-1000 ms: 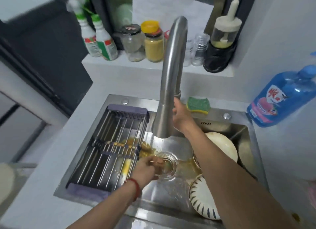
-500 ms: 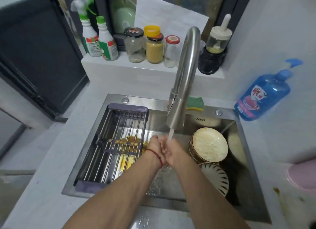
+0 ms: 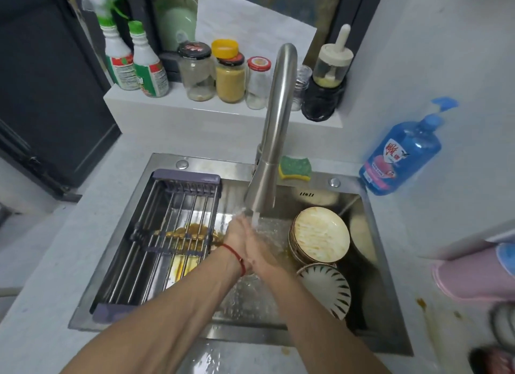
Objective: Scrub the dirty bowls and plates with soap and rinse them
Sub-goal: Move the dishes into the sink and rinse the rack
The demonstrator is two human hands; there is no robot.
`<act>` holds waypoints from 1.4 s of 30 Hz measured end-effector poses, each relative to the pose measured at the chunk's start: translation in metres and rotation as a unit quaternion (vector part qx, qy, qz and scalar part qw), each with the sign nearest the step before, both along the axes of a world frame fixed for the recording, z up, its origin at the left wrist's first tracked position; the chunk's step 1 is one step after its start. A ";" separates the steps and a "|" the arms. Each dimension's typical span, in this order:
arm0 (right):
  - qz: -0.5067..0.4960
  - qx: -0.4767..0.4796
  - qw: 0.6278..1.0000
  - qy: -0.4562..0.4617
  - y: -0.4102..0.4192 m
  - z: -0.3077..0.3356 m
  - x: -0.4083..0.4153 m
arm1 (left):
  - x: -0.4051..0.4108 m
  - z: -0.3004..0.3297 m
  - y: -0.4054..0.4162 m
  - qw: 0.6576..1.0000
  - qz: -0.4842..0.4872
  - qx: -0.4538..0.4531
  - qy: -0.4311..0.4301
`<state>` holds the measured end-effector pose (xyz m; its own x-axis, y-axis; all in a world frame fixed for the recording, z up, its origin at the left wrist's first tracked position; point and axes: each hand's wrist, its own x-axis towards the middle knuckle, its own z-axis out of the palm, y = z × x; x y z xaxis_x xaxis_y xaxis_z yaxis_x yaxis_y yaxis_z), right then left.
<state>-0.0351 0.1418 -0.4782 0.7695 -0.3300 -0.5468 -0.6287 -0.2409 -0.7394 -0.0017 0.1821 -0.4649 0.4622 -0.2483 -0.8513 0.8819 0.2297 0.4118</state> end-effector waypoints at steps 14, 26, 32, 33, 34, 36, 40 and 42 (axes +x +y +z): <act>-0.072 0.055 0.936 -0.339 -0.025 0.130 -0.005 | 0.025 -0.036 0.123 0.959 -0.175 0.120 -0.186; -0.132 -0.028 0.926 -0.352 0.078 0.100 0.083 | 0.019 -0.114 0.293 0.561 -0.483 0.405 -0.536; -0.123 -0.067 0.934 -0.329 0.090 0.089 0.096 | 0.016 -0.108 0.303 0.445 -0.611 0.393 -0.523; -0.128 -0.084 0.933 -0.325 0.090 0.087 0.096 | 0.016 -0.107 0.305 0.441 -0.631 0.396 -0.500; -0.135 -0.096 0.931 -0.326 0.090 0.088 0.094 | 0.017 -0.104 0.306 0.440 -0.648 0.397 -0.479; -0.129 -0.098 0.934 -0.320 0.090 0.087 0.092 | 0.020 -0.093 0.305 0.443 -0.671 0.385 -0.454; -0.142 -0.103 0.935 -0.309 0.094 0.081 0.086 | 0.019 -0.090 0.305 0.456 -0.683 0.387 -0.420; -0.141 -0.100 0.937 -0.302 0.095 0.073 0.081 | 0.020 -0.088 0.305 0.462 -0.684 0.387 -0.411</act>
<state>0.0461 0.2370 -0.4048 0.7853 -0.6166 0.0555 -0.1696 -0.3005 -0.9386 0.0184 0.4867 -0.5530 0.5697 -0.5544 -0.6068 -0.5434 -0.8079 0.2280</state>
